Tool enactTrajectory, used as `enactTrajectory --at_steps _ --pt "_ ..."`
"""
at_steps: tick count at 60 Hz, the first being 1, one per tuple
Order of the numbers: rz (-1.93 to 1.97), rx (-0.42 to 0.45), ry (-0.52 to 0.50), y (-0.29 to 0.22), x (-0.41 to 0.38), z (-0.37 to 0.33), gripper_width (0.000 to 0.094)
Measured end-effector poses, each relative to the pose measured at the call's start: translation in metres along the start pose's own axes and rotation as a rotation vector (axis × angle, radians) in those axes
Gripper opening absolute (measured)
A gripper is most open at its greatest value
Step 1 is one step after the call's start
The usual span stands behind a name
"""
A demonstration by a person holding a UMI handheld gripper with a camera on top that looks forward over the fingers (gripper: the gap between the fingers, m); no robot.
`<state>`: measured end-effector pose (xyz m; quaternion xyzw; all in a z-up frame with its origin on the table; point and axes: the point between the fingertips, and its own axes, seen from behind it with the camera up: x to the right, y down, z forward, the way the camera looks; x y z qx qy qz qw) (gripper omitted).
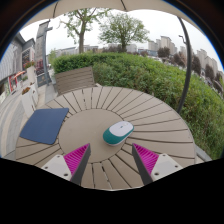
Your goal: Arrange mouse
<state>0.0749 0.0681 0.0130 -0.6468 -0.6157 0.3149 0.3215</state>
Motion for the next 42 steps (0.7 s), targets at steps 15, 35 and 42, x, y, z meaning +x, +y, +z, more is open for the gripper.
enactTrajectory --at_steps 15,35,42 --pt "0.008 -0.053 -0.011 -0.019 -0.003 0.072 0.0852" --pt "-0.071 -0.057 -0.067 -0.039 -0.016 0.103 0.0829" --pt "-0.073 -0.051 -0.069 -0.040 -0.014 0.104 0.0654"
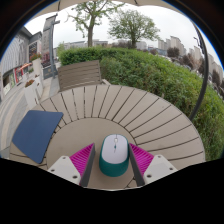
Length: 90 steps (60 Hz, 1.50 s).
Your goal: Arrange mouse
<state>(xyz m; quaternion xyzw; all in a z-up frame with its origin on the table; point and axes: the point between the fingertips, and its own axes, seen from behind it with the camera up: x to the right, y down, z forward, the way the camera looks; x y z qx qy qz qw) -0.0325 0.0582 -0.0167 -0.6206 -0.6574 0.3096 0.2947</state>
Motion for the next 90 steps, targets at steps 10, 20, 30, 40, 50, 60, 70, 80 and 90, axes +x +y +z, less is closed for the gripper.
enactTrajectory --at_steps 10,20,30,40,50,60,70,80,90 --pt "0.045 -0.067 0.008 -0.006 0.000 -0.001 0.0438" --pt "0.098 -0.023 0.001 -0.069 -0.035 -0.024 0.0433" --pt "0.099 0.033 -0.078 -0.115 -0.139 -0.034 0.0433" --pt "0.059 0.003 -0.106 -0.093 -0.239 -0.005 0.0434" --pt "0.009 -0.042 -0.084 -0.040 -0.283 0.028 0.0459" --pt "-0.051 -0.037 -0.024 -0.034 -0.279 0.020 0.0749" --pt "0.031 -0.105 -0.012 -0.042 -0.265 -0.058 0.0848" --pt "0.046 -0.186 0.009 -0.034 -0.240 -0.180 0.0848" --pt "0.030 -0.199 0.087 -0.020 -0.205 -0.270 0.0849"
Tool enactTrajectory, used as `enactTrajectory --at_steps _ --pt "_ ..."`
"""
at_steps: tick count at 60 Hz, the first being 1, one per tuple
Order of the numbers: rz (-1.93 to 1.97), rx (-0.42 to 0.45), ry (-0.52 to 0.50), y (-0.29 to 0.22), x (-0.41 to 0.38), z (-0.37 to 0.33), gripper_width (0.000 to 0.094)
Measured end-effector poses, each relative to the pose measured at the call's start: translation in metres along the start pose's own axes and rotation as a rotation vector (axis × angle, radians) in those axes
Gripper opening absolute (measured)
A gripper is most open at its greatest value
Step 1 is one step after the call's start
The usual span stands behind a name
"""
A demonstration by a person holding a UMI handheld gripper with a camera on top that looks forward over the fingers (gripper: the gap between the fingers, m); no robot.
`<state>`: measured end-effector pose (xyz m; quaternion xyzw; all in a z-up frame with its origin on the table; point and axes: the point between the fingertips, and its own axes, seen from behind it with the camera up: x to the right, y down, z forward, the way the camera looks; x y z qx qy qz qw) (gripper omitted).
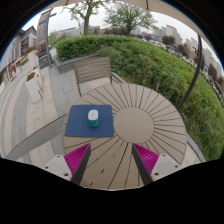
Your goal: Arrange mouse
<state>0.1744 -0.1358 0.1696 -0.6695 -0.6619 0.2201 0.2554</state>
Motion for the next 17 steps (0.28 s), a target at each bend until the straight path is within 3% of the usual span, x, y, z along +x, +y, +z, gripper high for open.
enactTrajectory --at_steps 17 --pt "0.028 0.053 0.036 0.010 0.063 -0.042 0.0852"
